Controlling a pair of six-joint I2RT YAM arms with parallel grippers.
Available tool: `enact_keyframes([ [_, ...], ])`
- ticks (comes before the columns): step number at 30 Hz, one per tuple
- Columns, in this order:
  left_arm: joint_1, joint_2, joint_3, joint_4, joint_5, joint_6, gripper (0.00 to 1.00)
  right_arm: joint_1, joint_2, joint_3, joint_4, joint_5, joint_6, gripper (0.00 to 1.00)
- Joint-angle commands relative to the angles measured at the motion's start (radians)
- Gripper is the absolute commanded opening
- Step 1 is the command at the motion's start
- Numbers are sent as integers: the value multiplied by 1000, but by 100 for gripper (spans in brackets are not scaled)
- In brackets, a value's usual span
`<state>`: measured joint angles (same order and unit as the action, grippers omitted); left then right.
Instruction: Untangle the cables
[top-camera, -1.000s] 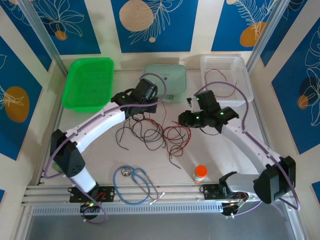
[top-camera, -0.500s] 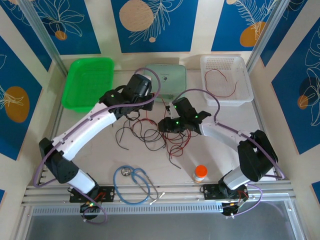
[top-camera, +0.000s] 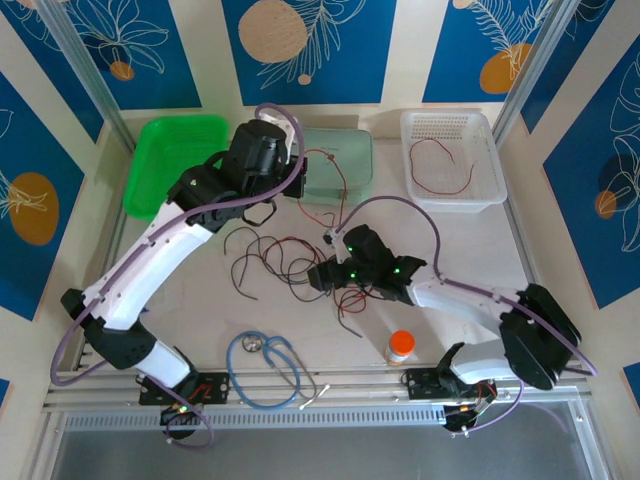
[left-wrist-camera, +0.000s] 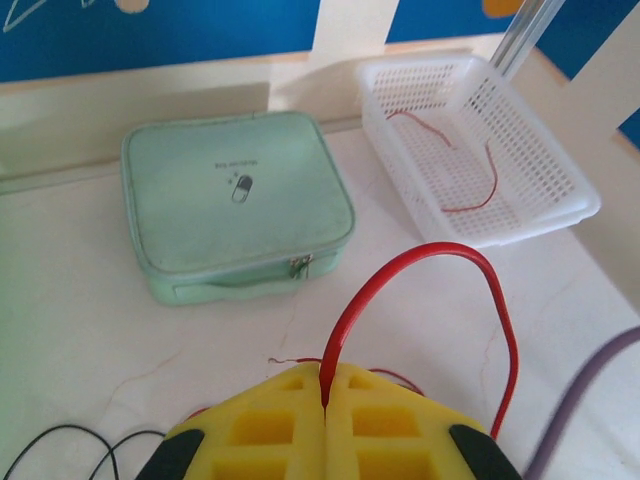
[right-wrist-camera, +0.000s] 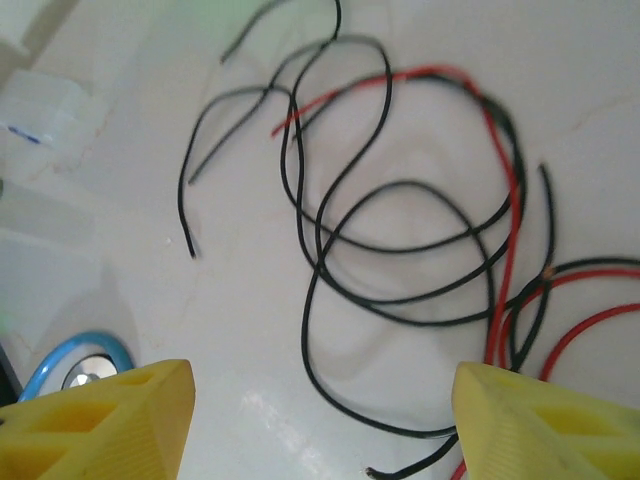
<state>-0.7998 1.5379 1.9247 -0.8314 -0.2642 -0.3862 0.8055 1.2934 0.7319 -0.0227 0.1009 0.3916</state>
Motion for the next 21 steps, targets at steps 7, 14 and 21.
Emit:
enact_keyframes([
  [7,-24,-26,77,0,-12,14,0,34,-316,-66,119,149,-187,69],
  [14,-24,13,78,23,6,-4,0,69,-462,130,-151,40,-305,69],
  [21,-44,53,79,58,69,-42,0,43,-361,294,-209,24,-278,68],
])
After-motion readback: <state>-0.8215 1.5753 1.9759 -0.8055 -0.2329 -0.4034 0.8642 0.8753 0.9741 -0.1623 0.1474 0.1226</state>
